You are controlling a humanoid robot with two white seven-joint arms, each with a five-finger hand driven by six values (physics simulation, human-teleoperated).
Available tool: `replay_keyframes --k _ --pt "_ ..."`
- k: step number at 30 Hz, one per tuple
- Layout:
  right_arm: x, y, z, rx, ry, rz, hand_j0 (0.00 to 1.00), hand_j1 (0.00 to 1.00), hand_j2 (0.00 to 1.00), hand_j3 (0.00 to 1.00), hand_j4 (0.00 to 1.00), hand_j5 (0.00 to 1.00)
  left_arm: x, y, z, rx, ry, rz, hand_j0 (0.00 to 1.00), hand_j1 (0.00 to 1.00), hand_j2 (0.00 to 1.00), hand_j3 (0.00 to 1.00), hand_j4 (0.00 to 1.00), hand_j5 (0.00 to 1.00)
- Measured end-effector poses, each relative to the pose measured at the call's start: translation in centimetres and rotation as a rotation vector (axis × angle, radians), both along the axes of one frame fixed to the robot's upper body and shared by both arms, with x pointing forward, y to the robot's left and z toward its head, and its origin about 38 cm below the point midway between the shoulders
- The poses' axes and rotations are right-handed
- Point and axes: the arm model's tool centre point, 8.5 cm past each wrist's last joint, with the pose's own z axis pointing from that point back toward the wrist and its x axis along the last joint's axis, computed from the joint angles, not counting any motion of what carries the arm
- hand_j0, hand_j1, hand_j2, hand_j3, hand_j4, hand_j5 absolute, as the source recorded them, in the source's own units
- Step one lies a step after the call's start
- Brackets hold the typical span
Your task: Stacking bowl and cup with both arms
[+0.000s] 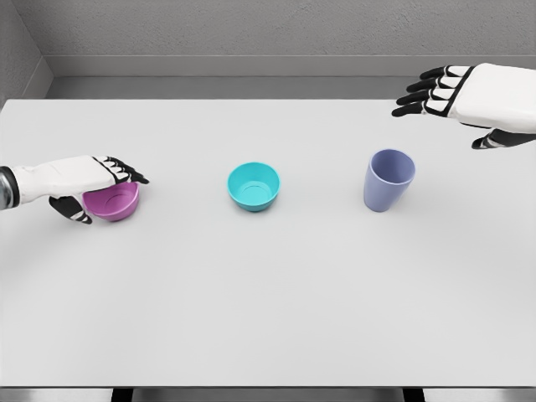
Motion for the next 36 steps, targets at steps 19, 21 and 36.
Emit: replay_keyframes --k 19,21,36 --pt "0.5 1.9 0.0 0.006 -0.039 0.035 1.00 1.00 1.00 1.00 1.00 1.00 0.1 -0.7 -0.4 0.011 0.000 -0.015 0.69 0.69 0.69 0.69 0.69 0.69" --pt "0.6 1.8 -0.2 0.009 -0.035 0.031 1.00 1.00 1.00 1.00 1.00 1.00 0.1 -0.7 -0.4 0.011 0.000 -0.016 0.65 0.65 0.65 0.65 0.65 0.65" --pt "0.8 1.9 -0.9 0.006 -0.011 0.031 1.00 1.00 1.00 1.00 1.00 1.00 2.2 -6.0 2.6 -0.024 -0.078 -0.127 0.55 0.55 0.55 0.55 0.55 0.55"
